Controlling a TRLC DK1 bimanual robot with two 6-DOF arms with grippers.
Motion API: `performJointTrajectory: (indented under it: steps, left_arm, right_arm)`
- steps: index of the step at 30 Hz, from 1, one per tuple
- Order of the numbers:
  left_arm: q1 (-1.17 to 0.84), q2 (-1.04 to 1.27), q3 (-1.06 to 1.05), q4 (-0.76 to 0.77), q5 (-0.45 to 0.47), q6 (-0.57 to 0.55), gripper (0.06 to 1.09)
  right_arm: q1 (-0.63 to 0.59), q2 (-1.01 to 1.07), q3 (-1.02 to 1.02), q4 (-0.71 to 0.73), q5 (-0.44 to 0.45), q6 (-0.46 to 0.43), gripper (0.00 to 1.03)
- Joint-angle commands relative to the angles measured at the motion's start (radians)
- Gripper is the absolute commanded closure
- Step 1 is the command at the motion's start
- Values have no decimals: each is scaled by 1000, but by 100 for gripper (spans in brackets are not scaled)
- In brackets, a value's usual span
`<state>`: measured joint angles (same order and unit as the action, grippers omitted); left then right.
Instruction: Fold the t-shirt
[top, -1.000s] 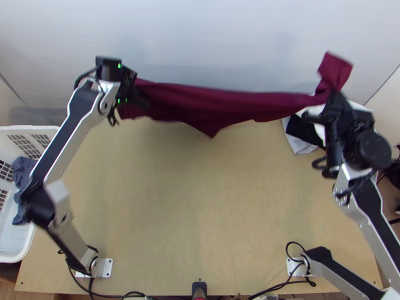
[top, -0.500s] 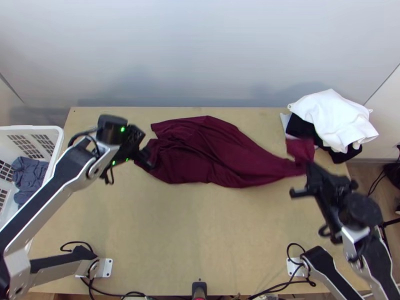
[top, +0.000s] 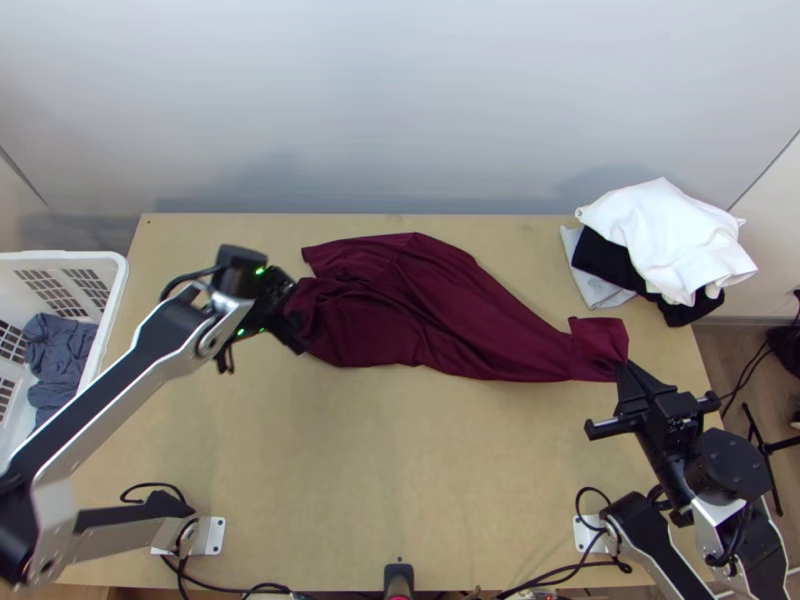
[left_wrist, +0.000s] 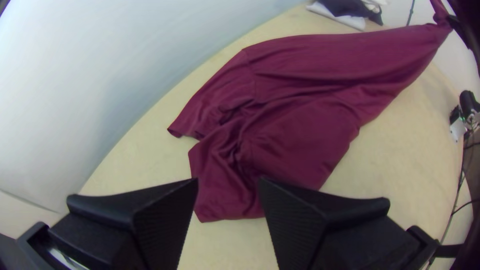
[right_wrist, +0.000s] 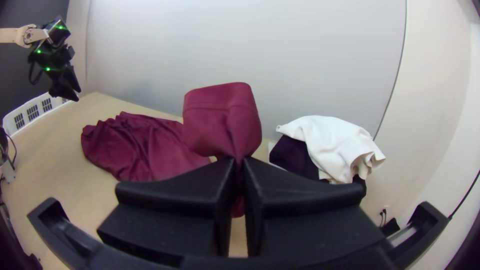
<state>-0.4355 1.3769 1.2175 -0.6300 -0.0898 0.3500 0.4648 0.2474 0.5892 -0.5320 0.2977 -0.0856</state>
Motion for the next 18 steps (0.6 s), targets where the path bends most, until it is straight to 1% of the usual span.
performJointTrajectory:
  steps: [1,5,7,12,18]
  left_arm:
    - [-2,223,169,-39,18,-77,46]
    - [-19,393,324,-180,87,-129,46]
    - [-25,462,358,-206,88,-140,40]
    - [-8,608,419,-231,87,-155,39]
    - [6,620,428,-200,84,-155,39]
  right_arm:
    - [3,-22,6,-19,-2,-22,100]
    - [2,-34,15,-37,0,-23,100]
    - [2,-37,23,-45,1,-28,100]
    - [-5,-37,41,-48,3,-51,100]
    - [-8,-37,50,-54,8,-59,100]
